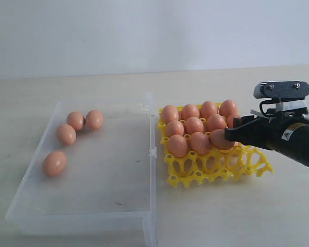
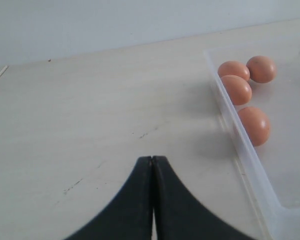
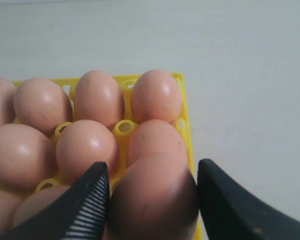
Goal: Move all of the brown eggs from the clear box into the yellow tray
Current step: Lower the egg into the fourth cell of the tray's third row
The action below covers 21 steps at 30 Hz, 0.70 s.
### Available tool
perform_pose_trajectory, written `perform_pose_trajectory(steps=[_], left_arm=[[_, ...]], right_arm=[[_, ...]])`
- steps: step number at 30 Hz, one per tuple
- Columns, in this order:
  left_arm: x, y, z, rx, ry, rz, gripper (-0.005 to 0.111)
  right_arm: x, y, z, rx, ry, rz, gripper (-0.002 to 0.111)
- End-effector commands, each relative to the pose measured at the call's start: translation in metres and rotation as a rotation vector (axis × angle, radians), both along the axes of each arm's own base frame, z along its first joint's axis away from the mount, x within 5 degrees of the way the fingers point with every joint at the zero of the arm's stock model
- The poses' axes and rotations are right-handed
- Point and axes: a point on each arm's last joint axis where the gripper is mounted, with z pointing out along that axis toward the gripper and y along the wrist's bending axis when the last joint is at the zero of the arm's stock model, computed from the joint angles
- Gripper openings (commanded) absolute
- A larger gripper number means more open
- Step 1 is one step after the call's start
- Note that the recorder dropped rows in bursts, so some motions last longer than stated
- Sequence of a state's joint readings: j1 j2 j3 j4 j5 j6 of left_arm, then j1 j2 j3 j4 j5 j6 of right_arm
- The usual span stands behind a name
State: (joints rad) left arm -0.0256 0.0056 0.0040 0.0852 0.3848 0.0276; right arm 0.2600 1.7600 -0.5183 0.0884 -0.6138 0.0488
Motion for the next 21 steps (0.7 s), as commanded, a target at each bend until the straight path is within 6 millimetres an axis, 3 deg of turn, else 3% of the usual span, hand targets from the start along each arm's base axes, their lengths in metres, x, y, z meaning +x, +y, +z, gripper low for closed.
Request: perform_pose_trajectory(steps=[1,7,21], left_arm=[[0.000,0.000,0.002,-0.009,-0.016,-0.005,0.000],[0.000,0.000,0.002,-0.009,-0.016,-0.005,0.000],[0.000,0.000,0.002,-0.009,-0.016,-0.005,0.000]], right_arm=[[0.003,-0.001,-0.001,0.006,-0.045,0.000,0.000],[0.004,-0.001,-0.014,-0.005,-0.012,0.004,0.000],[0.006,-0.005,-0.013,0.013,-0.029,-0.005,0.000]])
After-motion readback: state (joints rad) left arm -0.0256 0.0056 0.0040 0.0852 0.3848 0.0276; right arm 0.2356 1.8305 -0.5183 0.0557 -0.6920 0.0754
